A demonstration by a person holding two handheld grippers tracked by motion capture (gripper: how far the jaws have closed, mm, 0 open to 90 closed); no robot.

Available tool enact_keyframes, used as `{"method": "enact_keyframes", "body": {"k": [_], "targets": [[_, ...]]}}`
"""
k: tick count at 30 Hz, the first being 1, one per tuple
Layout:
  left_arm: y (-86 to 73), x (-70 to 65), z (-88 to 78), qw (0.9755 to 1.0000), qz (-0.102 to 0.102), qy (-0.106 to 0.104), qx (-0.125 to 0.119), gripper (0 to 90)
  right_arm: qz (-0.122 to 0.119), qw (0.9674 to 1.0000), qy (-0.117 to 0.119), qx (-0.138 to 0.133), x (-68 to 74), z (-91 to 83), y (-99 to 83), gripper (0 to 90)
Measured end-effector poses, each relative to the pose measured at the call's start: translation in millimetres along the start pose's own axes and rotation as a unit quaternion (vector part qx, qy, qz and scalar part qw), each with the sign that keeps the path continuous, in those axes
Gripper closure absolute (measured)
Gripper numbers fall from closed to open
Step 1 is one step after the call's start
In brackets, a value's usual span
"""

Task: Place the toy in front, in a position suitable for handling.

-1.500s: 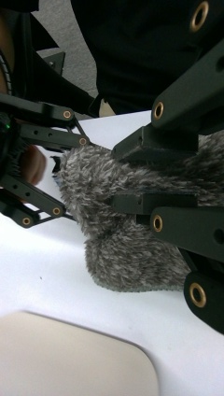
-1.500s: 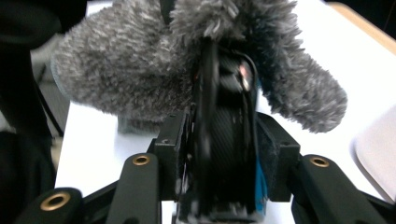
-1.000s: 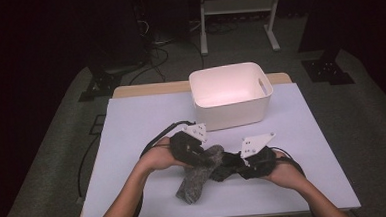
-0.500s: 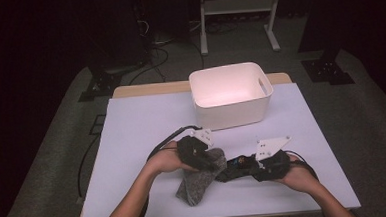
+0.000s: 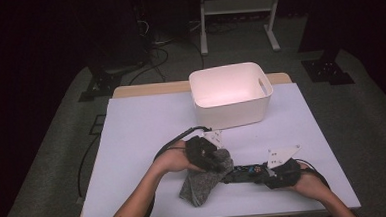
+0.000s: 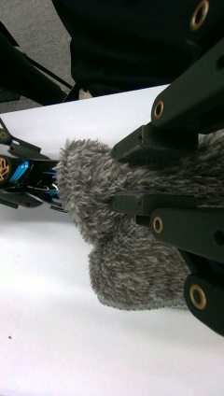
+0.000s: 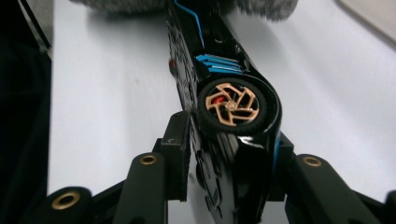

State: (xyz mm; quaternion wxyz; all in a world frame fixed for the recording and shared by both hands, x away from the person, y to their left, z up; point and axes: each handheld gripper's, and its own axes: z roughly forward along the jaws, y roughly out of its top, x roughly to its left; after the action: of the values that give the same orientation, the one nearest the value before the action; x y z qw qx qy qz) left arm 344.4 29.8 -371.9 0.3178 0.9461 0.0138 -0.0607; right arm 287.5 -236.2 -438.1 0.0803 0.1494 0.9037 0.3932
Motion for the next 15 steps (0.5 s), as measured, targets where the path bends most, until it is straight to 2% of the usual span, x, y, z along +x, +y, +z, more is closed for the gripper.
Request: {"method": "enact_keyframes", "body": {"k": [3,7,10,15], "targets": [[0.1,0.2,0.9,1.0000,0.001,0.000,0.004,76.0,-0.001,0.9999,-0.005,0.015,-1.7,2.7,0.1,56.2],[-2.3,0.7,-0.2,1.0000,-0.001,0.003,0.009,76.0,-0.005,0.9999,0.002,0.012,-3.5,7.1,5.6,53.9],[-4.4,0.1,-1.2,1.0000,-0.002,0.005,0.009,76.0,-0.020,0.9995,0.005,0.024,-3.7,13.0,12.4,52.1],[-10.3,-1.3,-5.0,1.0000,-0.004,0.004,0.003,76.0,-0.047,0.9975,0.015,0.051,-2.2,23.4,24.6,54.0]]}}
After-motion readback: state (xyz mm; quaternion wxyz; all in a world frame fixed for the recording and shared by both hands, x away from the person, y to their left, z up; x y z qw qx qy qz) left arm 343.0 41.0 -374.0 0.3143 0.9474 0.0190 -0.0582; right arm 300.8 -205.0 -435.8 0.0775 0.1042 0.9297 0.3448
